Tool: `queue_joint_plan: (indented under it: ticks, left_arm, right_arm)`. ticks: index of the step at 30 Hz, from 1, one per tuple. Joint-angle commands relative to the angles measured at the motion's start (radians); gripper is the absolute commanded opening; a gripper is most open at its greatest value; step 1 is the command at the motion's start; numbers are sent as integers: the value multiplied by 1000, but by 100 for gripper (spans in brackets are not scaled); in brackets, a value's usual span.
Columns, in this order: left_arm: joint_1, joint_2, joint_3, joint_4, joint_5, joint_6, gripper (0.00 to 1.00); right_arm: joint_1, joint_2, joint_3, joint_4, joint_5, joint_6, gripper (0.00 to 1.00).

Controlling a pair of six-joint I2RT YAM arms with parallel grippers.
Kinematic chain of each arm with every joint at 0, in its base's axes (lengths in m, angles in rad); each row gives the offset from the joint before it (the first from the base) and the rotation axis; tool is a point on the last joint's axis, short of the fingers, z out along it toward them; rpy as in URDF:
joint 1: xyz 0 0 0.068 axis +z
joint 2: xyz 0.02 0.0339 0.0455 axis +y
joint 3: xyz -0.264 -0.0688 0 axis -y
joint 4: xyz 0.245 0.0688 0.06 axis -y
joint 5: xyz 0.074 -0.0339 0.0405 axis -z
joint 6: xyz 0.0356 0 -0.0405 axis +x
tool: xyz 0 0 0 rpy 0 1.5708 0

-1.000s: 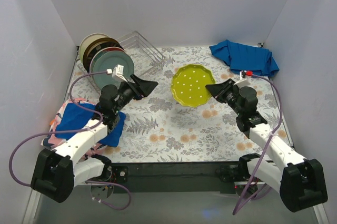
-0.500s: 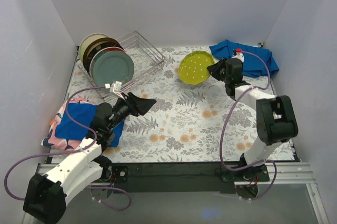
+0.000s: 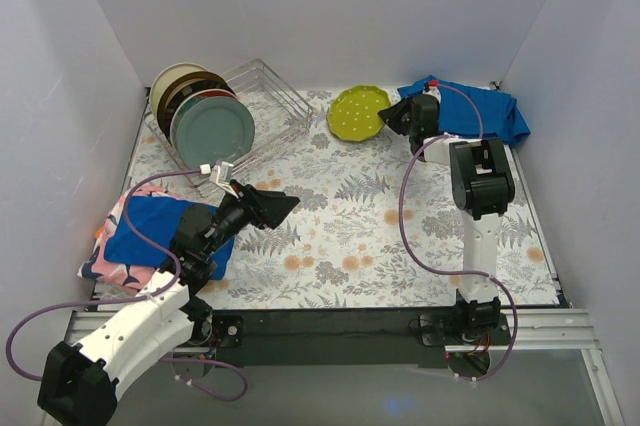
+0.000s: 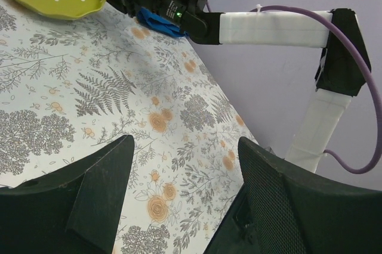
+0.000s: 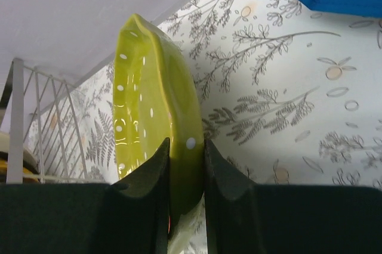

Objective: Unload the plates from the dish rack

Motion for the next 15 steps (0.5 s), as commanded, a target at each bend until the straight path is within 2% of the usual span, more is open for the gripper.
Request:
queue_joint_plan:
  ticks: [1,4,5,7,10,15]
  left_arm:
    - [-6,-13,-3,0,-21,25,68]
    - [-6,-20,-8,-3,-29,30,68]
    - [-6,-20,-11,0,-29,30,68]
    - [-6,-17,-14,5,-32,30,68]
    - [-7,-5,-6,3,-26,32,68]
    - [-9,20,-2,11,-4,35,68]
  right_arm:
    - [-7,36,111,183,-24,107,1]
    - [-10,62,116,177,-12,115,10]
    - [-10,65,119,171,-10,113,19]
    - [-10,68,128,124,-6,112,32]
    - [-10,64,126,81,0,103,39]
    - [-15,28,93,19,52,70,43]
